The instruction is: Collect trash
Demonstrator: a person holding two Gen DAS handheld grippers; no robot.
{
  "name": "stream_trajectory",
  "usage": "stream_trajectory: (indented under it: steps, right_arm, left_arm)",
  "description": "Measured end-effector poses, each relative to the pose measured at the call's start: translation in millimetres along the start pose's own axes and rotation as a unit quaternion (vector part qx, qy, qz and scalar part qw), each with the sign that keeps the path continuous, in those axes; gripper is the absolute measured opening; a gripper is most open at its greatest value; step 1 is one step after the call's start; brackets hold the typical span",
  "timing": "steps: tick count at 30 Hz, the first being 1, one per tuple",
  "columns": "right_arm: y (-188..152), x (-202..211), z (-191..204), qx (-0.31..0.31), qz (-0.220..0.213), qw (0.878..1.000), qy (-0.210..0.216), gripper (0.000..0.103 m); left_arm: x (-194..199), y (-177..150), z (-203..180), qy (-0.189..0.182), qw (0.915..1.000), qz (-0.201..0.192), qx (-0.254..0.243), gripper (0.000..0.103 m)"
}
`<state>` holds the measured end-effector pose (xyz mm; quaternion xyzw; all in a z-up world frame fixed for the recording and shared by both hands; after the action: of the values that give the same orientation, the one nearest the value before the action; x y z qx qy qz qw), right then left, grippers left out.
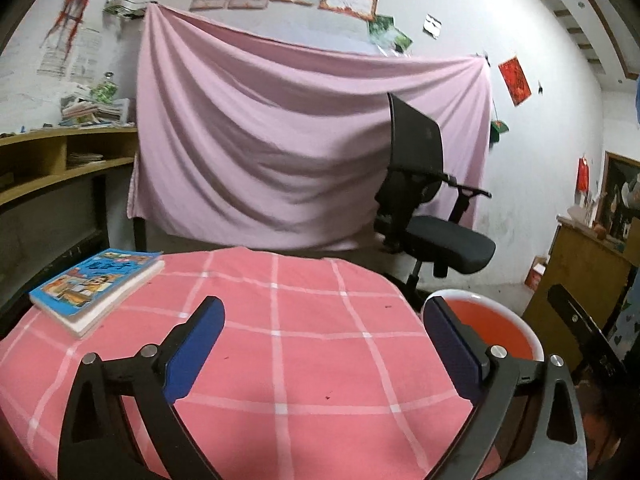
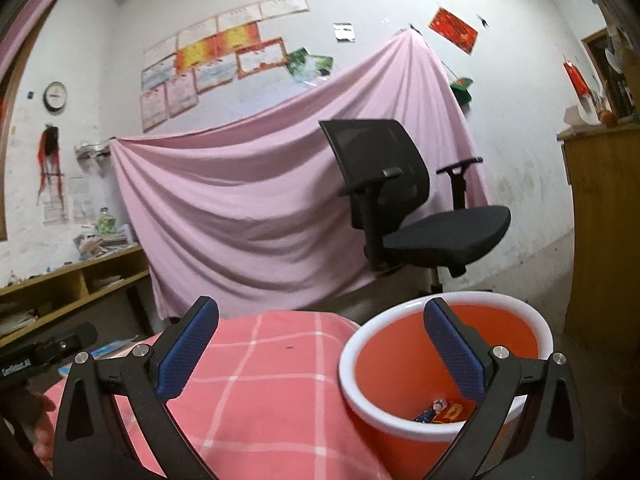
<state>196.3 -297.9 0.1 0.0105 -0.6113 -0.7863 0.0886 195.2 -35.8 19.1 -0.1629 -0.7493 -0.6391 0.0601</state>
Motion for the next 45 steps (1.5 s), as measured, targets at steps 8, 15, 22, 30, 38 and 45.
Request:
stream_trajectory:
  steps: [8, 15, 22, 30, 38, 45]
  right_arm:
    - [-2, 41, 19, 0.018, -0.026, 0.999, -0.002, 0.103]
    - [-6, 70, 31, 0.038, -0.037, 0.998, -0.015, 0.103]
    - [-13, 85, 37, 0.062, -0.029, 0.996, -0.050, 0.103]
    - [-28, 102, 53, 0.088, -0.004, 0.995, -0.051, 0.103]
    - [-41, 120, 78, 0.104, 0.012, 0.994, -0.027, 0.103]
    - [-48, 125, 89, 0.099, 0.027, 0.995, -0.022, 0.103]
  left_arm:
    - [44, -11, 1, 0.000, 0.9992, -0.035, -0.018, 0.101]
    - [72, -24, 2, 0.000, 0.9986, -0.048, -0.021, 0.101]
    - [93, -37, 5, -0.005, 0.9990, -0.041, -0.020, 0.101]
    - [111, -57, 20, 0.013, 0.9995, -0.025, -0.014, 0.101]
    - [139, -71, 27, 0.032, 0.9986, -0.036, -0.020, 0.101]
    - [160, -78, 34, 0.043, 0.9982, -0.037, -0.020, 0.101]
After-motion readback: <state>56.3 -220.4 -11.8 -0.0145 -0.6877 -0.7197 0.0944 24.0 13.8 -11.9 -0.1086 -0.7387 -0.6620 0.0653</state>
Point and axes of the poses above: each gripper's, at about its wrist camera, not at the fingertips, and x roughly against the way its jaws point, z to its left, y to its top, the point moved 5 cm from there along -x, roughly the way its jaws point, and after that the axes turned 2 degrees about -y, right-handed, at the moved point
